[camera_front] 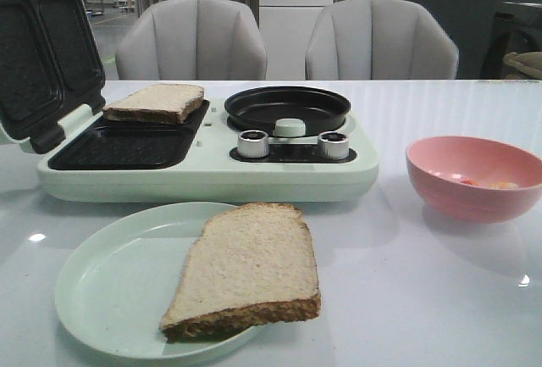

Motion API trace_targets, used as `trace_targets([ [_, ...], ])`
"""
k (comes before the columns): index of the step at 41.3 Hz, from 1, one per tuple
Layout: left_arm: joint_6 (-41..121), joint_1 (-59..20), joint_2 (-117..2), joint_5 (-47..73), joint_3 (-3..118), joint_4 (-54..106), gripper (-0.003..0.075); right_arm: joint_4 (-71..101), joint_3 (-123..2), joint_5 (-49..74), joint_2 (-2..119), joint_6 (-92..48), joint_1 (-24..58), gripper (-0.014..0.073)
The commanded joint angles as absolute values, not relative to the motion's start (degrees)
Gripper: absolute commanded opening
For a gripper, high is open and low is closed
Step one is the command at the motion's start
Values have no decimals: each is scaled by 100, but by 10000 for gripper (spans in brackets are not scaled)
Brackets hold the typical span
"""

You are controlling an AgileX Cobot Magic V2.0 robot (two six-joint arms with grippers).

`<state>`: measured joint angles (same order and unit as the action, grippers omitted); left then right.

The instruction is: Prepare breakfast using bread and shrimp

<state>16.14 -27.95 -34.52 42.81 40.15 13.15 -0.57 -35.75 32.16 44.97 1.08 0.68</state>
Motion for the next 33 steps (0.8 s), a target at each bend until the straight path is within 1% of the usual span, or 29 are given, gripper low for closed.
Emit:
trace_targets([
  [1,1598,-2827,-3446,3814,4174,1444,521,-52,-3781,2757,4499,87,44,549],
  [17,1598,-2827,-3446,3814,4174,1444,521,55,-3827,2816,4595,87,44,549],
  [23,1598,-2827,-3446,3814,4174,1444,521,193,-4183,3528,4972,58,73,549],
  [29,1598,-2827,-3446,3814,4174,1444,521,743,-4633,4188,5518,-379,337,549],
  [33,1598,-2827,-3446,3814,4174,1444,521,1197,-4758,4381,5864,-765,558,549],
])
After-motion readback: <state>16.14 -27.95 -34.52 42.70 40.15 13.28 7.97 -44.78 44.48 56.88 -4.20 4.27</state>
